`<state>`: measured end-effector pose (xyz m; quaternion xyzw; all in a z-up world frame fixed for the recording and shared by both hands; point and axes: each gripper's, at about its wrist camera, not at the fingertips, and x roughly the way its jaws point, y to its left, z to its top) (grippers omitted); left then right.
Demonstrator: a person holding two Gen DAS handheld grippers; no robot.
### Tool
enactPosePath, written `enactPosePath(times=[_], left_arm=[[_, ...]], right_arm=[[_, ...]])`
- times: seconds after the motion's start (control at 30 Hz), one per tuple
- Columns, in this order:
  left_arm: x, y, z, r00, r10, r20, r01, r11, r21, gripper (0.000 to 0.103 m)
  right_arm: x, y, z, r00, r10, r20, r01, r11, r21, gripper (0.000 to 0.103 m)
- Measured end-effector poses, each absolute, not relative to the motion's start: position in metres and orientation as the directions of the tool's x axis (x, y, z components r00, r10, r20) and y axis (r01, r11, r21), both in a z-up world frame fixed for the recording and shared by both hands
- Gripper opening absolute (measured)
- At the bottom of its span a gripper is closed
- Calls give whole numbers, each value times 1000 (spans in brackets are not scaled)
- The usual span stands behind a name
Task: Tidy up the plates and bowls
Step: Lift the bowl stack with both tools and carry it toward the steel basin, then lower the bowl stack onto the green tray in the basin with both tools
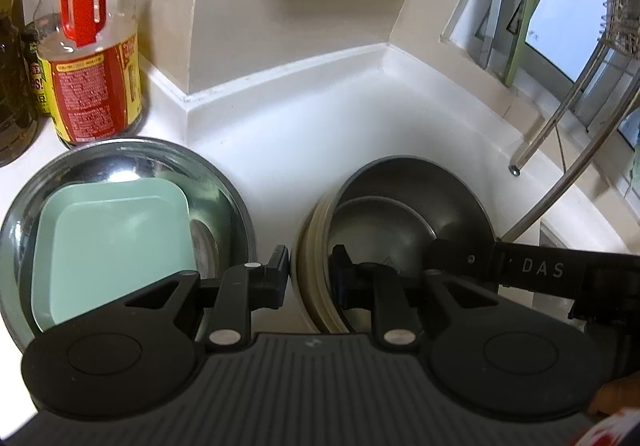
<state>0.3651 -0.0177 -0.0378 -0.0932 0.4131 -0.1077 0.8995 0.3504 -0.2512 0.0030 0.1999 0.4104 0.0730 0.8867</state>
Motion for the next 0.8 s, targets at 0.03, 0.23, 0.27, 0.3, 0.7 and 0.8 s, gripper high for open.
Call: enactPosePath(times=[0.03, 0.23, 0.27, 0.3, 0.7, 0.8], left_arm=[[365, -16, -35, 640, -269, -720, 113, 959, -258, 20], [363, 2, -18, 678, -238, -695, 71, 963, -260, 20], [363, 7, -16, 687, -228, -690, 60, 964, -259, 20], [362, 11, -14, 694, -219, -686, 49, 965, -258, 20], [355, 77, -7, 723, -76, -687, -140, 957, -253, 20], [353, 91, -11, 714, -46, -698, -186, 949, -253, 20]], right_arm=[[351, -250, 6, 656, 296, -695, 28, 910, 414, 25], [360, -237, 21, 663, 334, -669, -28, 905, 425, 25], [363, -234, 24, 663, 344, -664, -40, 903, 428, 25], [365, -230, 27, 664, 353, -660, -54, 902, 429, 25], [398, -160, 31, 589, 488, -644, -231, 866, 444, 25], [408, -141, 26, 554, 513, -656, -262, 855, 447, 25]])
